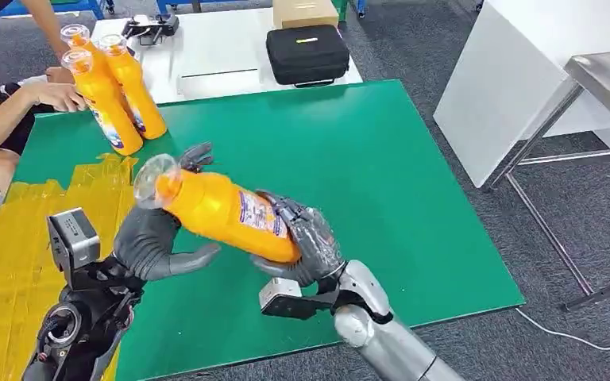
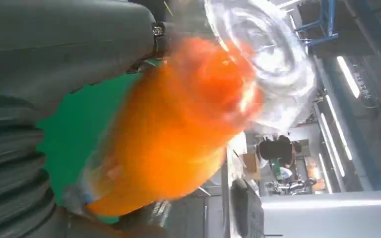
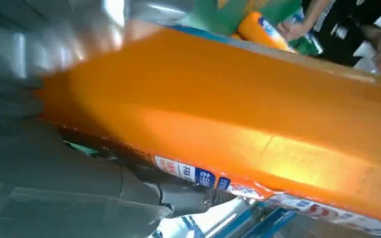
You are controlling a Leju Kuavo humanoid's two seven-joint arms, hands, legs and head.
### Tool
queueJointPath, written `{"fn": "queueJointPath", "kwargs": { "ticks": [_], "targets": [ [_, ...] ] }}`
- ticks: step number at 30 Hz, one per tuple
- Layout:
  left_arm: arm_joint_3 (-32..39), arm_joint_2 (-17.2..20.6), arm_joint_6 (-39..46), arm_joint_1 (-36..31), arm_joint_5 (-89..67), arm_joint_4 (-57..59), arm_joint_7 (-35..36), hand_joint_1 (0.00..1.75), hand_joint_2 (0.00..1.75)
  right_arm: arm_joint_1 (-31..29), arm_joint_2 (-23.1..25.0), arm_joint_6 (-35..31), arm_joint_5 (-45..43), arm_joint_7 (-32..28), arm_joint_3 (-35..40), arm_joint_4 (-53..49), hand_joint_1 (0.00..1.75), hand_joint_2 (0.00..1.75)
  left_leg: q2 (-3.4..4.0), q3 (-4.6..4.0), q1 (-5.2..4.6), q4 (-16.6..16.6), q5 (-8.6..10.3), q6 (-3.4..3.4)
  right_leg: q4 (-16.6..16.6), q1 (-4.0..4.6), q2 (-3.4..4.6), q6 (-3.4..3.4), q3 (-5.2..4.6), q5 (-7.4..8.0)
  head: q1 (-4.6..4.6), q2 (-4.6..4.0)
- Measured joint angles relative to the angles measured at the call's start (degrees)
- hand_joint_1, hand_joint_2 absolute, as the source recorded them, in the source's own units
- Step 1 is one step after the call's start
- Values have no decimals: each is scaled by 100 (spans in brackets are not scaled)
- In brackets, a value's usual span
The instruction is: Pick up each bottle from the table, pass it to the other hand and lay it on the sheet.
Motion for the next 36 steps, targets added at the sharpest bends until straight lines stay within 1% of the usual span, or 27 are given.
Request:
{"fn": "queueJointPath", "kwargs": {
  "ticks": [22,23,24,25,26,27,28,29,36],
  "targets": [
    [50,0,2,13,50,77,9,0,175,-105,13,33,44,2,269,142,175,175,-1,-1,0,0,0,0,0,0,-1,0,1,0,0,0],
    [52,0,2,13,52,79,9,12,175,-105,13,33,44,2,275,144,175,175,-1,-1,0,0,0,0,0,0,0,0,1,0,2,0],
    [52,0,2,13,57,81,9,94,175,-105,13,33,39,2,280,144,175,175,-1,-1,0,0,0,0,0,0,0,0,1,0,2,0],
    [52,0,2,13,59,83,9,126,175,-105,13,33,28,2,284,149,175,175,-1,-1,0,0,0,0,0,0,0,0,1,0,0,0],
    [52,0,2,14,68,85,9,87,175,-105,13,33,24,2,288,151,175,175,-1,-1,0,0,0,0,0,0,0,0,1,0,2,0],
    [52,0,0,17,92,87,-2,68,175,-105,13,33,11,2,299,153,175,175,-1,-1,0,0,0,0,0,0,0,0,1,0,2,0],
    [52,0,-11,26,129,87,-18,159,175,-106,11,33,-7,2,317,155,175,175,-1,-1,0,0,0,0,0,0,0,0,1,0,2,0],
    [50,0,-26,36,160,87,-33,173,175,-106,11,33,-29,7,339,160,175,175,-1,-1,0,0,0,0,0,0,0,0,1,0,0,0],
    [-22,-7,-315,108,614,87,-44,175,175,-98,-11,-9,-59,17,385,164,175,175,0,0,0,0,0,0,0,0,0,0,0,0,0,0]
  ]
}}
